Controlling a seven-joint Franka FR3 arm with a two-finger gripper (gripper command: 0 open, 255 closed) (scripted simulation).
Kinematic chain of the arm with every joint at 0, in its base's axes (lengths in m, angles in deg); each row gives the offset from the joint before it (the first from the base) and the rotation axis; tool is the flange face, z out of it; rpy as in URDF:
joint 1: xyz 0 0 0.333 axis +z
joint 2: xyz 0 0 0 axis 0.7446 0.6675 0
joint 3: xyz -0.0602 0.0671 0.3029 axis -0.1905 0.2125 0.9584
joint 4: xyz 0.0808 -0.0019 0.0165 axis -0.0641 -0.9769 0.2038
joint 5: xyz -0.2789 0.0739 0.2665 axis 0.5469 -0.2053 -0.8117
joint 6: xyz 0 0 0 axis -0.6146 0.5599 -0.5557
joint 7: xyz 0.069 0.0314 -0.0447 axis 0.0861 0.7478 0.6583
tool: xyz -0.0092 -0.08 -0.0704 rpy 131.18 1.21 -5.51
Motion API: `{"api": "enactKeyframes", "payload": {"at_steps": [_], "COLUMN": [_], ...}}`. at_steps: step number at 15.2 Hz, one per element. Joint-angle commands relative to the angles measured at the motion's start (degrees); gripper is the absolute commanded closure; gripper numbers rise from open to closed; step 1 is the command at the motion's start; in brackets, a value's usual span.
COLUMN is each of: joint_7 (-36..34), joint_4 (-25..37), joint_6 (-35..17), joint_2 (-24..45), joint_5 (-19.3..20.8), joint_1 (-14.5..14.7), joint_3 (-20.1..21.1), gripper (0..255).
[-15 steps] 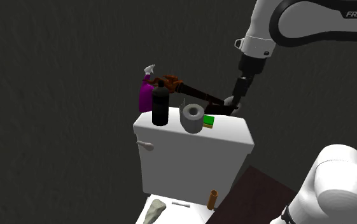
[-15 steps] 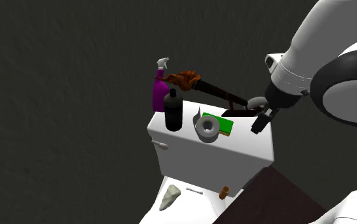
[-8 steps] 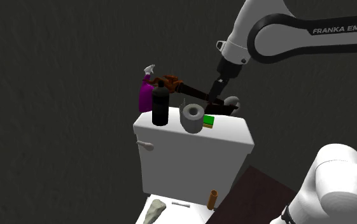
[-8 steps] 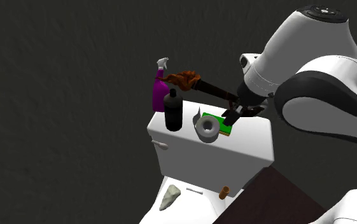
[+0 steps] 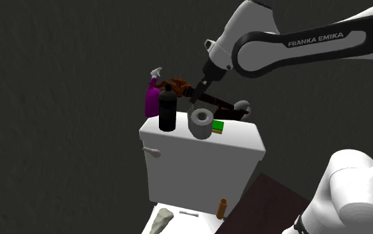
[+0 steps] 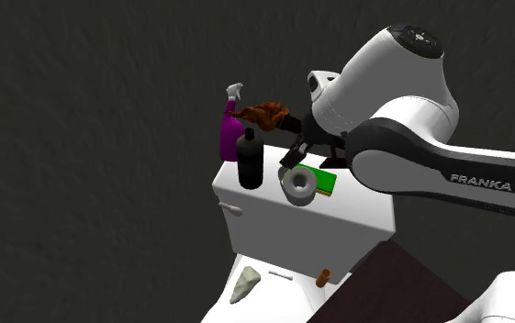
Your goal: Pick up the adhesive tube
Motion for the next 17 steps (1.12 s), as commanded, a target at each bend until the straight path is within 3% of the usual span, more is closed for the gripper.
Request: {"api": "enactKeyframes", "payload": {"at_steps": [1, 6, 15, 16, 17], "joint_7": [0.97, 3.51, 3.45, 3.47, 3.51], "joint_4": [1.17, 5.07, 0.70, 0.72, 0.71], "joint_6": [-5.20, -15.37, -21.45, -21.49, -21.50], "joint_2": [3.07, 9.89, 11.59, 11.65, 11.65], "joint_5": [-0.42, -1.70, -1.64, -1.65, -1.67], "joint_1": [0.93, 3.29, 3.24, 3.25, 3.25], "joint_3": [-0.03, -0.06, -0.13, -0.15, -0.18], "gripper": [0, 0, 0, 255, 255]}}
